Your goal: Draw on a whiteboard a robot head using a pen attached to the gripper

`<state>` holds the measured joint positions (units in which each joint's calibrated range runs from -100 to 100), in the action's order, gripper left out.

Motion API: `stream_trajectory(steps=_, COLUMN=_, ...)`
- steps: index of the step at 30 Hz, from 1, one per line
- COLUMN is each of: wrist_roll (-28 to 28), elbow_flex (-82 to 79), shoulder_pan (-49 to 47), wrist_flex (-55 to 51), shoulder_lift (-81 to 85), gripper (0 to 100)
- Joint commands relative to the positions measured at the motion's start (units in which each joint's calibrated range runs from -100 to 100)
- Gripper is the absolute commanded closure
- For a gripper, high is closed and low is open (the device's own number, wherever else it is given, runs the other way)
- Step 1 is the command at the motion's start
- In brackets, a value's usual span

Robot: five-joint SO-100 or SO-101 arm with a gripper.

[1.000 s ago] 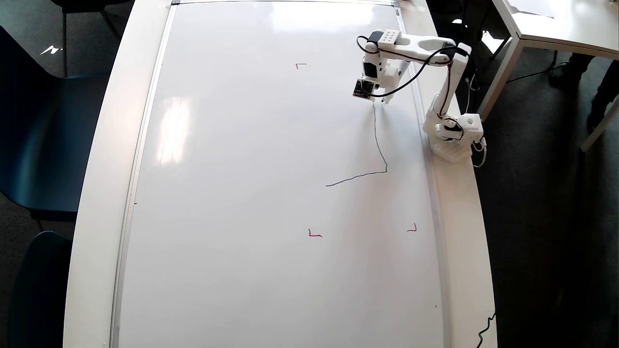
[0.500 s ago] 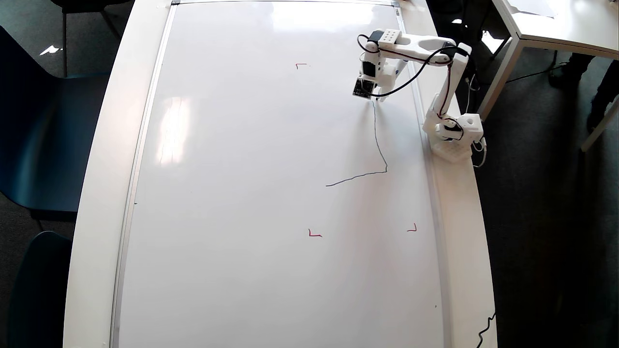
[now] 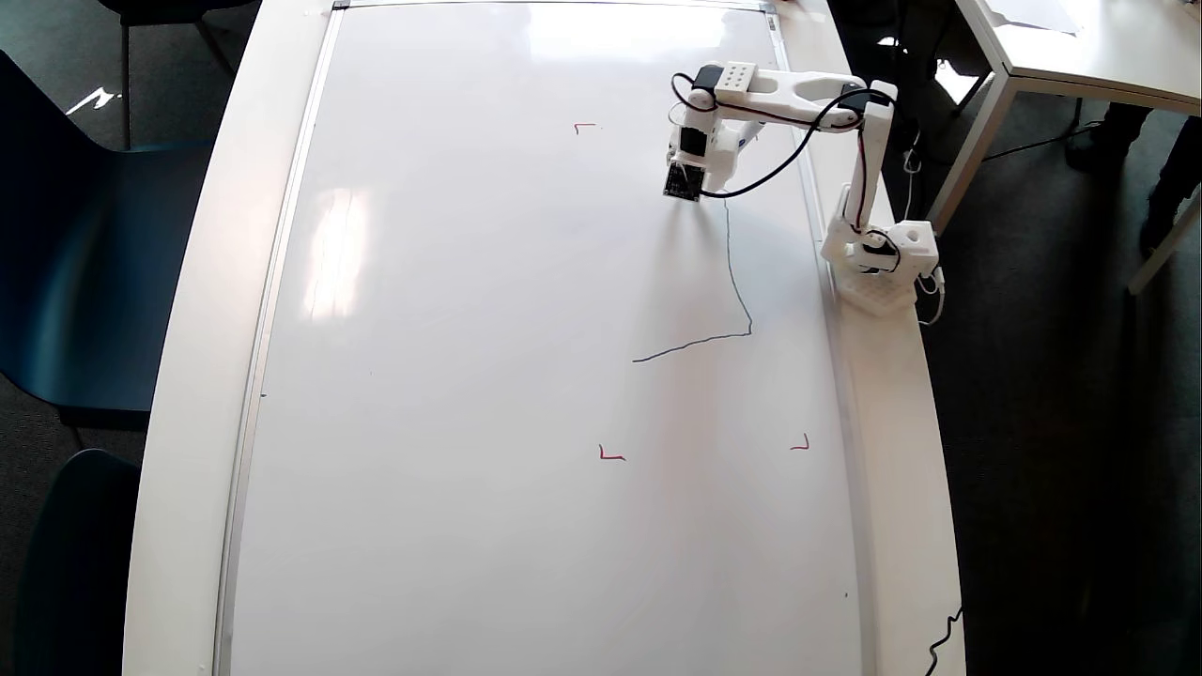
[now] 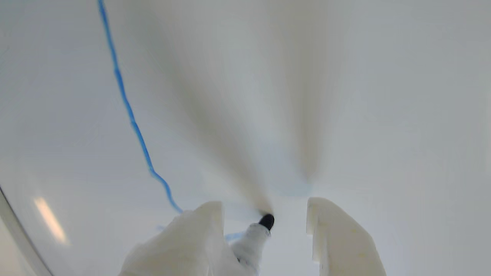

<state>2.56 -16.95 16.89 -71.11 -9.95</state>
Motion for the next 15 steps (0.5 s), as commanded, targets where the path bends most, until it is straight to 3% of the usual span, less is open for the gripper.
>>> stream_trajectory(steps=1, wrist_roll=-0.10, elbow_flex=4.19, shoulder_pan=-3.67, wrist_flex=2.31, shoulder_lift=-3.09, gripper=85)
stream_trajectory(steps=15, wrist_roll=0.23, elbow_flex=21.26, shoulder_pan=-7.72, wrist_flex=3.78, shoulder_lift=-14.24, gripper=85)
